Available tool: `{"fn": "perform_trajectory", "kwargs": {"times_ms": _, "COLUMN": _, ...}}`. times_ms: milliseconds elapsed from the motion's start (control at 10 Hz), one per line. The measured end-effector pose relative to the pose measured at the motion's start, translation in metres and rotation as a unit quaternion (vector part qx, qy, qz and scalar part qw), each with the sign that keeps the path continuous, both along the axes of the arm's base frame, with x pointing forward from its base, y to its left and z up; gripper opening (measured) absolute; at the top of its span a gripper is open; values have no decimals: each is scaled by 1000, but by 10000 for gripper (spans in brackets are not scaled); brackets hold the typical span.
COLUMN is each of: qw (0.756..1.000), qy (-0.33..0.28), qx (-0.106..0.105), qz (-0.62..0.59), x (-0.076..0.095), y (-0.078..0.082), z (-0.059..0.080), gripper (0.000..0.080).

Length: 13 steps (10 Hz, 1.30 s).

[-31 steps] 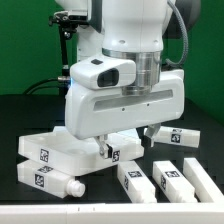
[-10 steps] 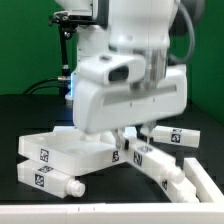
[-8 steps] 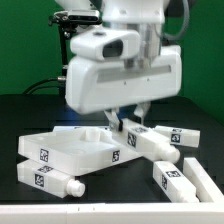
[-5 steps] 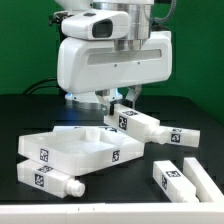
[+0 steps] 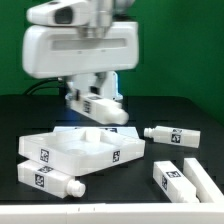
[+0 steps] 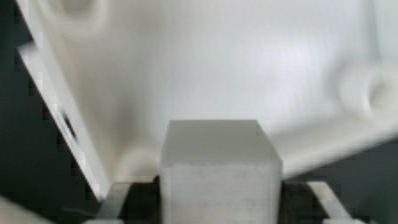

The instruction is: Assemble desk

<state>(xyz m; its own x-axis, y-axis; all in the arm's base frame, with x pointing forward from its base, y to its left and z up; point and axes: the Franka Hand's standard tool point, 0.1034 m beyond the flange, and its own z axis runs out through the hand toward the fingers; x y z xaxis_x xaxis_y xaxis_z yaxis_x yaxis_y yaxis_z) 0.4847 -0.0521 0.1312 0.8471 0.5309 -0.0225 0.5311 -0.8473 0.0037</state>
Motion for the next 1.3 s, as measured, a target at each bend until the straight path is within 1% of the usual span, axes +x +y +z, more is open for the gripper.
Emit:
{"fn": "perform_trajectory", "kwargs": {"times_ms": 100, "qw": 1000, "qy": 11, "qx": 8, "qz": -23, "x": -20, "y": -29, "z": -3, "gripper": 282}}
{"fn": "perform_trajectory", "kwargs": {"times_ms": 200, "qw": 999, "qy": 11, "qx": 10, "qz": -37, "x": -19, "y": -32, "z": -4, "gripper": 282}}
{"fn": "perform_trajectory", "kwargs": {"times_ms": 300, "qw": 999, "qy": 12, "qx": 11, "qz": -32, "x": -19, "y": -29, "z": -5, "gripper": 282}}
{"fn": "perform_trajectory", "kwargs": {"times_ms": 500, "qw": 999, "qy": 12, "qx": 11, "qz": -33, "x": -19, "y": -30, "z": -5, "gripper": 282}}
{"fn": "perform_trajectory", "kwargs": {"times_ms": 600, "qw": 999, "qy": 13, "qx": 13, "qz": -27, "x": -21, "y": -33, "z": -6, "gripper": 282}}
{"fn": "perform_trajectory", "kwargs": {"times_ms": 700, "qw": 999, "qy": 18, "qx": 17, "qz": -35, "x": -32, "y": -53, "z": -10, "gripper": 282}}
{"fn": "perform_trajectory", "kwargs": {"times_ms": 800, "qw": 998, "qy": 6, "qx": 12, "qz": -65, "x": -45, "y": -78, "z": -15, "gripper": 282}}
{"fn": "perform_trajectory", "kwargs": {"times_ms": 900, "qw": 995, "qy": 2, "qx": 15, "qz": -103, "x": -69, "y": -101, "z": -26, "gripper": 282}}
{"fn": "perform_trajectory", "kwargs": {"times_ms": 1000, "qw": 995, "qy": 5, "qx": 20, "qz": -98, "x": -80, "y": -109, "z": -30, "gripper": 282}}
{"fn": "perform_trajectory", "kwargs": {"times_ms": 1100, "qw": 995, "qy": 3, "qx": 20, "qz": -99, "x": -74, "y": -104, "z": -28, "gripper": 282}}
{"fn": "perform_trajectory", "kwargs": {"times_ms": 1300, "qw": 995, "qy": 4, "qx": 20, "qz": -95, "x": -74, "y": -103, "z": -29, "gripper": 282}}
